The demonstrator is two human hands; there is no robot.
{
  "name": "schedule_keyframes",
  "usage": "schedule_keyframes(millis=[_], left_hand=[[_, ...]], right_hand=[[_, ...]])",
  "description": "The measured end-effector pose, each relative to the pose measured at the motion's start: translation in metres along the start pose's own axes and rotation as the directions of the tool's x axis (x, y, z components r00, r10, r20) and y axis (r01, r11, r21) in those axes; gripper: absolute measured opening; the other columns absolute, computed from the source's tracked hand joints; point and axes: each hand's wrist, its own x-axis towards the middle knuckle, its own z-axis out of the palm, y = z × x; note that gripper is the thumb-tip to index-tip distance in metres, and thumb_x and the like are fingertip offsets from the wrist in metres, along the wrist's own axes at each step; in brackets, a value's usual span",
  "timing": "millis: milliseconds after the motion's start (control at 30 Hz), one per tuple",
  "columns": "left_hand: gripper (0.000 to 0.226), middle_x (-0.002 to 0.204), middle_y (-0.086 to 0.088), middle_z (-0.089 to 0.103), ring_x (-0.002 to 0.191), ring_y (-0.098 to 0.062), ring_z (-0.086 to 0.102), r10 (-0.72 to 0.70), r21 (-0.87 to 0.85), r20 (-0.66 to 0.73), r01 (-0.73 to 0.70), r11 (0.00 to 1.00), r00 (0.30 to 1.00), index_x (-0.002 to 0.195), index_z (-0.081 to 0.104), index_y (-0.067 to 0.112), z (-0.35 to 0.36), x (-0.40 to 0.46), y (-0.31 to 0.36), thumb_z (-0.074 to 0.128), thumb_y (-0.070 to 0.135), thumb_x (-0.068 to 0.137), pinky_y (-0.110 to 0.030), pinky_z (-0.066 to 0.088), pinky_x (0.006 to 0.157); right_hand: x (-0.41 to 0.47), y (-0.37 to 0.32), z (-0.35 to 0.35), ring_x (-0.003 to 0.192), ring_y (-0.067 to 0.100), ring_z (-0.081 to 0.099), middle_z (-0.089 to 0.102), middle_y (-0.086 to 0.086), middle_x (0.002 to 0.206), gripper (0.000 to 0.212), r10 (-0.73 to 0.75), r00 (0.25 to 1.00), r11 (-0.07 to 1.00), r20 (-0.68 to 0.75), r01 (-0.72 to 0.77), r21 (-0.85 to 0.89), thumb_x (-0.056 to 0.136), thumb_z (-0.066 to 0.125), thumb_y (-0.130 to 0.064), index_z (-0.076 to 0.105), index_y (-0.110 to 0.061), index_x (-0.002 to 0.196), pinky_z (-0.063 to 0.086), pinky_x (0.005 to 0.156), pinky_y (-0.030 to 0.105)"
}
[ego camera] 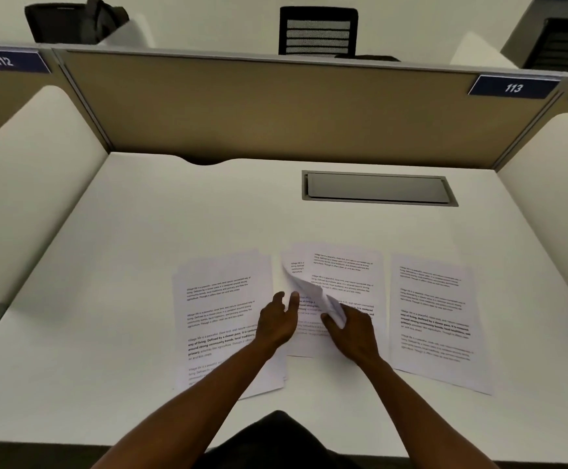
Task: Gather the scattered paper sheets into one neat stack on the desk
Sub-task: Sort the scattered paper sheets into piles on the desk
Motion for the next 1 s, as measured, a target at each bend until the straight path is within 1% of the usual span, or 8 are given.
schedule_keyframes(millis=[67,200,367,500,667,767,867,1000], left_hand=[[0.068,0.148,-0.014,0.050,0.135,-0.028,0.048,-0.001,0.023,0.005,0.001,1.000,1.000,0.152,0.034,0.019,0.002,0.001,0.002,0.036,0.060,0.098,-0.040,0.040,0.112],[0.071,0.151,-0.014,0.046,0.137,-0.029,0.046,-0.026,0.017,0.017,0.026,1.000,1.000,0.153,0.031,0.019,0.007,0.002,0.004,0.038,0.061,0.096,-0.042,0.039,0.113],[0.072,0.137,-0.012,0.057,0.103,-0.025,0.067,-0.199,-0.367,0.122,0.230,0.901,0.972,0.148,0.036,0.018,0.013,0.012,0.013,0.051,0.060,0.092,-0.039,0.056,0.089],[0.066,0.120,-0.012,0.065,0.102,-0.026,0.062,-0.227,-0.369,0.188,0.283,0.886,0.956,0.131,0.055,0.013,0.016,0.017,0.024,0.056,0.063,0.088,-0.040,0.052,0.089],[0.112,0.128,-0.002,0.064,0.115,-0.027,0.061,-0.207,-0.398,0.179,0.263,0.879,0.962,0.133,0.055,0.016,0.018,0.025,0.031,0.071,0.085,0.047,-0.044,0.052,0.100],[0.096,0.136,0.001,0.059,0.121,-0.029,0.058,-0.178,-0.329,0.147,0.218,0.919,0.973,0.134,0.046,0.015,0.019,0.024,0.032,0.085,0.060,0.058,-0.045,0.051,0.102],[0.061,0.136,-0.008,0.058,0.121,-0.031,0.057,-0.112,-0.166,0.099,0.127,0.978,0.989,0.137,0.042,0.017,0.020,0.012,0.037,0.071,0.027,0.084,-0.042,0.053,0.099],[0.061,0.140,-0.008,0.055,0.122,-0.030,0.056,-0.028,-0.235,0.101,0.051,0.971,0.995,0.147,0.035,0.020,0.013,0.011,0.030,0.057,0.010,0.091,-0.041,0.050,0.102]], right_hand=[[0.001,0.002,-0.004,0.090,0.012,0.063,0.071,0.000,0.101,0.043,0.007,1.000,1.000,0.002,-0.007,0.010,0.090,0.067,-0.032,0.061,-0.015,0.129,0.043,0.075,0.021],[0.000,0.007,-0.009,0.088,0.021,0.066,0.069,0.008,0.096,0.041,0.168,0.986,0.979,-0.022,-0.164,0.124,0.086,0.070,-0.037,0.066,-0.007,0.114,0.046,0.069,0.025],[0.001,0.015,-0.006,0.094,0.023,0.067,0.071,0.007,0.104,0.056,0.213,0.977,0.967,0.020,-0.213,0.142,0.081,0.068,-0.056,0.066,-0.012,0.116,0.054,0.079,0.035],[-0.003,0.016,-0.008,0.100,0.021,0.065,0.070,0.005,0.110,0.060,0.209,0.976,0.964,0.063,-0.216,0.157,0.080,0.066,-0.060,0.065,-0.016,0.120,0.054,0.085,0.035],[-0.013,0.016,-0.006,0.106,0.008,0.062,0.069,-0.006,0.116,0.058,0.010,0.995,0.986,0.102,-0.027,0.166,0.076,0.072,-0.057,0.066,-0.020,0.121,0.049,0.088,0.020],[-0.020,0.019,-0.001,0.124,0.002,0.051,0.060,-0.009,0.133,0.064,-0.077,0.978,0.994,0.192,0.060,0.091,0.070,0.066,-0.072,0.068,-0.031,0.118,0.041,0.110,0.033],[-0.025,0.023,0.001,0.134,0.006,0.043,0.053,-0.010,0.141,0.073,-0.068,0.974,0.998,0.216,0.069,0.001,0.065,0.057,-0.083,0.066,-0.036,0.120,0.035,0.115,0.037],[-0.022,0.029,-0.005,0.130,0.012,0.048,0.055,-0.005,0.139,0.064,0.009,0.998,0.999,-0.062,-0.006,0.045,0.075,0.057,-0.075,0.065,-0.030,0.120,0.041,0.110,0.037]])
